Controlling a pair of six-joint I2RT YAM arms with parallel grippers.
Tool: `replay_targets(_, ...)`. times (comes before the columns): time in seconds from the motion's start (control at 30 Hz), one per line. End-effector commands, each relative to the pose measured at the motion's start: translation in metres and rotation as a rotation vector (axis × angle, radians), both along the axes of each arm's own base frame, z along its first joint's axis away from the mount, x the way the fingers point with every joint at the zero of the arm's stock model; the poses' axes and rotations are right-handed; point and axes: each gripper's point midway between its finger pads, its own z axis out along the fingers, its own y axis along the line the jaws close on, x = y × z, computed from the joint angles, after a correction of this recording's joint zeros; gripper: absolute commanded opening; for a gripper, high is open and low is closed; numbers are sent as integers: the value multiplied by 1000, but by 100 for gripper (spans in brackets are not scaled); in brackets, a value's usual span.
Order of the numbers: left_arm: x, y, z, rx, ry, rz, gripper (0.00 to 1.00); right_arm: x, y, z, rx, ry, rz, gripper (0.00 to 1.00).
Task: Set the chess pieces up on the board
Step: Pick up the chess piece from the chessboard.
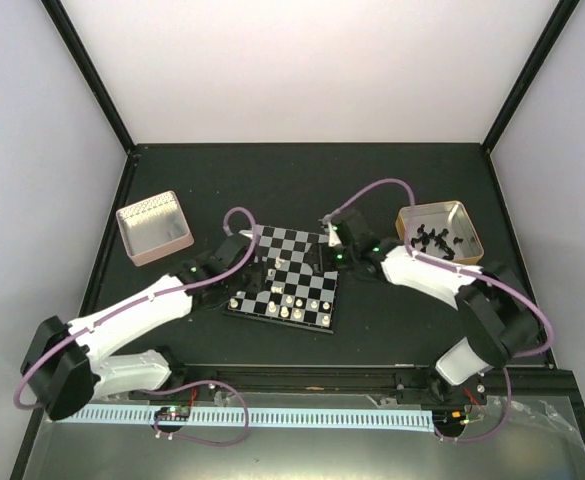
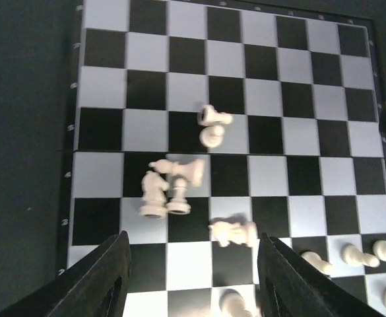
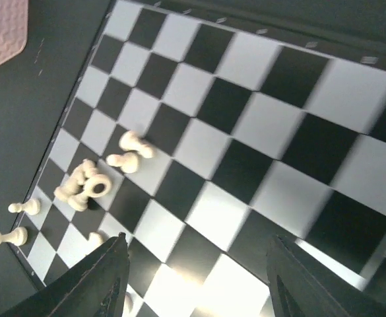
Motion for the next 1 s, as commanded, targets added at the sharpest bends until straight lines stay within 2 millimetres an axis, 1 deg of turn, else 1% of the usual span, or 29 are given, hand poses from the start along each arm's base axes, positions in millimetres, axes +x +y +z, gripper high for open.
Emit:
replay_targets(0.0,7,16,6,-124,-51,64,55,-10,37,-3,-70,-10,141,57)
replay_targets(0.07,4,23,0,-149,-44,78,55,-13,54,-5,-105,-16,193,54)
replay_targets(0.1,2,26,-3,-156,-38,82,55,-18,63,-9,-127,-8,224,52)
replay_targets(0.2,-2,36,-10,-160,-23,104,55,-30,81,-17,-198,-9,305,48)
replay_targets(0.27,-4,42,-12,-169,-23,124,54,-40,87,-21,-239,-19,352,48)
replay_targets(0.33,-5,46,-13,-183,-25,134,54,-50,89,-27,-268,-14,396,48)
replay_targets(0.47,-5,47,-12,-218,-31,137,53,-64,90,-37,-311,9,472,47)
replay_targets(0.63,-5,46,-13,-231,-24,128,52,-65,92,-45,-343,25,504,45)
replay_targets(0.83,-7,44,-16,-234,-2,120,52,-54,99,-45,-371,10,506,43)
replay_targets(0.97,-9,45,-17,-235,9,118,51,-52,100,-47,-384,13,509,41)
